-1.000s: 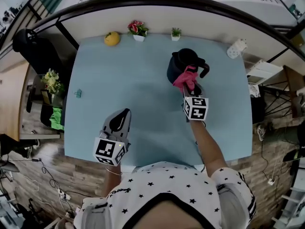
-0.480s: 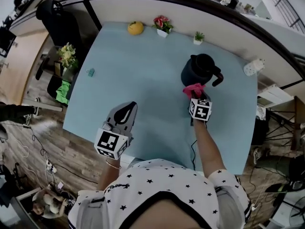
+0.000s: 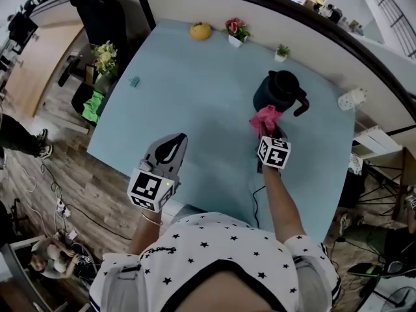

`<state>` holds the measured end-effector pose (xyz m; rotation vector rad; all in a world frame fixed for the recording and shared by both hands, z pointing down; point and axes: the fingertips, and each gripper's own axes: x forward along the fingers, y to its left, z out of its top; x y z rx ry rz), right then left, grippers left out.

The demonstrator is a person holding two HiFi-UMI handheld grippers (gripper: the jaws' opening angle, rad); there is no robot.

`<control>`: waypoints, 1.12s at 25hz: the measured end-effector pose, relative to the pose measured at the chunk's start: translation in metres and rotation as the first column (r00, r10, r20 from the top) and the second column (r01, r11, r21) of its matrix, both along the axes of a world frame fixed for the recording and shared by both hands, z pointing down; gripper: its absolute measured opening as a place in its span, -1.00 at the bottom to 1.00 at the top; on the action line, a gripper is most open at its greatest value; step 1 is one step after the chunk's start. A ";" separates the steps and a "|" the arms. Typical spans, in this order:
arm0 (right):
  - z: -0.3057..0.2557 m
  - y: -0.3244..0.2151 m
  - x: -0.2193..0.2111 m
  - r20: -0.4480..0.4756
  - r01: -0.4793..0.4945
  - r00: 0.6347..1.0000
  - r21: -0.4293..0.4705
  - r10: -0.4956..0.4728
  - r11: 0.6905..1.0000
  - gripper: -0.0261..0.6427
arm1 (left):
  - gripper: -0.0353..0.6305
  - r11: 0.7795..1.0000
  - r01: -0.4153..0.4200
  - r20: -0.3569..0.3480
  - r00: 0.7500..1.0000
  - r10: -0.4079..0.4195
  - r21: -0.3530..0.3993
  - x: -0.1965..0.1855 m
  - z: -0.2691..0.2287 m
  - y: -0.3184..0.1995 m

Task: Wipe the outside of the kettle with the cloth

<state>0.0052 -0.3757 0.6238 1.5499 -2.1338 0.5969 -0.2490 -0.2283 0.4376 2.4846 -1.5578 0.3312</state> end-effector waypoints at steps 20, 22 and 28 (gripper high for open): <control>-0.149 -0.007 -0.030 0.259 -0.077 0.966 0.324 -0.010 0.943 -0.51 | -0.80 1.000 -0.025 0.025 0.999 0.025 0.018 -0.001 -0.001 0.050; -0.149 -0.013 -0.024 0.258 -0.118 0.966 0.317 0.035 0.941 -0.51 | -0.80 0.999 -0.047 0.020 0.999 0.047 0.025 -0.006 -0.003 0.042; -0.141 -0.030 -0.017 0.228 -0.217 0.962 0.301 0.150 0.929 -0.52 | -0.80 0.992 -0.123 0.010 0.992 0.123 0.035 -0.025 -0.008 0.006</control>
